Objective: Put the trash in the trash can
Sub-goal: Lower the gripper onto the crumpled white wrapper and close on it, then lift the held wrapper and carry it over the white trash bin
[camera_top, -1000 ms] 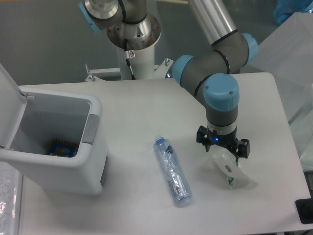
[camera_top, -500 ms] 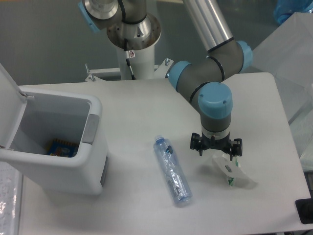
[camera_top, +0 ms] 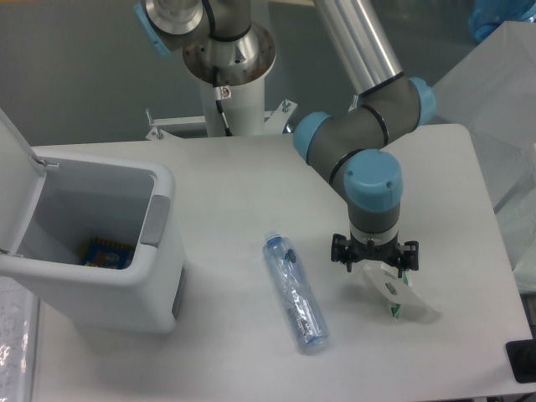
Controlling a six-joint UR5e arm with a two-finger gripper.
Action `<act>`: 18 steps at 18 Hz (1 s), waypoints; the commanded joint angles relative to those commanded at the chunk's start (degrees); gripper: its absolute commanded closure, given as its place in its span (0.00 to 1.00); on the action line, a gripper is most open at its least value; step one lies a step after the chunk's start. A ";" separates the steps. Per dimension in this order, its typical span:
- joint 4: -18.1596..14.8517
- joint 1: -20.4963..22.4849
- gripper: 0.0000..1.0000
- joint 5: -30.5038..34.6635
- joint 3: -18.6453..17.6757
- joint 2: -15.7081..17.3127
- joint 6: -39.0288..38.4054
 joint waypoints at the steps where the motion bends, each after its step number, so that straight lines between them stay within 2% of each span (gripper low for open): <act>1: 0.09 -0.09 0.52 0.44 0.09 -0.09 -0.62; 2: 0.09 -0.18 0.62 0.54 0.18 -0.09 -1.32; 5: 0.09 -0.35 0.80 0.63 1.14 -0.88 -3.86; 8: 0.09 -0.70 0.90 0.63 2.37 -1.58 -6.86; 10: 0.09 -0.97 1.00 0.63 2.99 -1.58 -8.09; 18: 0.09 -0.88 1.00 -1.82 3.87 -0.70 -8.62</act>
